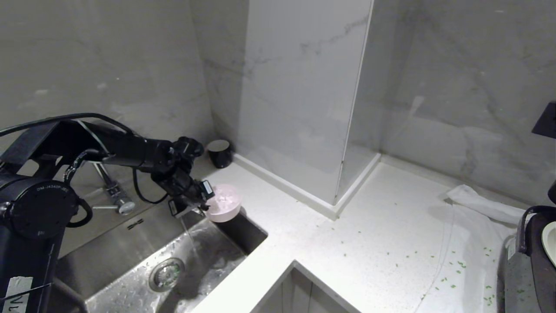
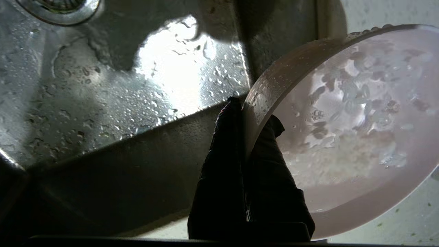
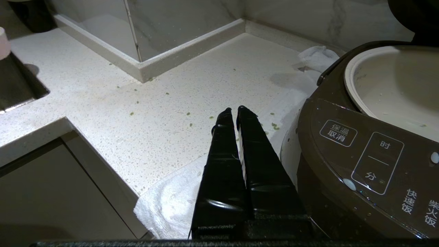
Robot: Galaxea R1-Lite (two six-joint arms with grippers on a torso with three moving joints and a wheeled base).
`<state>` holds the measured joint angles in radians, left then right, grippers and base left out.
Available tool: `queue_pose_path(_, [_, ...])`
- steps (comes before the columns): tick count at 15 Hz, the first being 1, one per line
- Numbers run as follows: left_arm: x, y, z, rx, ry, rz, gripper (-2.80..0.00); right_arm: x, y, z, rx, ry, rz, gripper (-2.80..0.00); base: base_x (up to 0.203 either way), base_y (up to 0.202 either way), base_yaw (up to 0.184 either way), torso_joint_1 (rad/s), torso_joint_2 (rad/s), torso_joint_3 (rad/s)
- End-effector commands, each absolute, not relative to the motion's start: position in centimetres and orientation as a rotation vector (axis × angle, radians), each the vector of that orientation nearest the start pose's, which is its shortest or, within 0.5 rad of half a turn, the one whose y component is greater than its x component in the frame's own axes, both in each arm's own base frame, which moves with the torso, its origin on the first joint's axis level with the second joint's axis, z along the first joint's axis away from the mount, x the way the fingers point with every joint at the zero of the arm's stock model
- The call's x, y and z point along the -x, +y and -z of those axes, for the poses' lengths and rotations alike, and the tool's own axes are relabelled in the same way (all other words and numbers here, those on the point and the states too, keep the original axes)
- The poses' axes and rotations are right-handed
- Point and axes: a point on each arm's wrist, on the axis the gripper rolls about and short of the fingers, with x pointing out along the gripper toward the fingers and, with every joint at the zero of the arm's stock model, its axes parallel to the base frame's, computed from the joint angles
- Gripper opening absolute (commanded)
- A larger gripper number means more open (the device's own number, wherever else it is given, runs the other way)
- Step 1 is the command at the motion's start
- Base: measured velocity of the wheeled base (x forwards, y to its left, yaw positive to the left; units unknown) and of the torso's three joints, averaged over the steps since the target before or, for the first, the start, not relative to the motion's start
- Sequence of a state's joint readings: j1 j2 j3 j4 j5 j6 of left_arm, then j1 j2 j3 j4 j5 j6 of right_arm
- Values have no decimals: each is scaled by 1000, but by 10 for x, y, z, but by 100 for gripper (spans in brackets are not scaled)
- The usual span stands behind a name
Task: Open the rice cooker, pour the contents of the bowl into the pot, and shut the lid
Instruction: Place the bowl on the table
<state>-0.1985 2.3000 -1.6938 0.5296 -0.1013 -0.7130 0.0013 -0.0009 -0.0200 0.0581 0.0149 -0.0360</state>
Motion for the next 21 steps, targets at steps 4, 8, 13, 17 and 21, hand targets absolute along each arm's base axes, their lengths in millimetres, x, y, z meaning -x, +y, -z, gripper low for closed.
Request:
queue_pose_path(4, [-409, -163, -101, 522, 1189, -22, -280, 25, 0, -75, 37, 37, -18, -280, 0, 0, 0, 0, 0, 0])
queue_pose_path(8, [-406, -203, -96, 499, 1223, 8, -280, 24, 0, -75, 37, 38, -19, -280, 0, 0, 0, 0, 0, 0])
queue_pose_path(13, [-400, -238, -69, 442, 1261, 30, -280, 24, 0, -75, 37, 38, -18, -280, 0, 0, 0, 0, 0, 0])
queue_pose_path(17, [-391, -259, -49, 375, 1272, 18, -280, 24, 0, -75, 37, 38, -18, -280, 0, 0, 0, 0, 0, 0])
queue_pose_path(21, [-390, -267, -50, 379, 1251, 38, -280, 24, 0, -75, 37, 38, -18, -280, 0, 0, 0, 0, 0, 0])
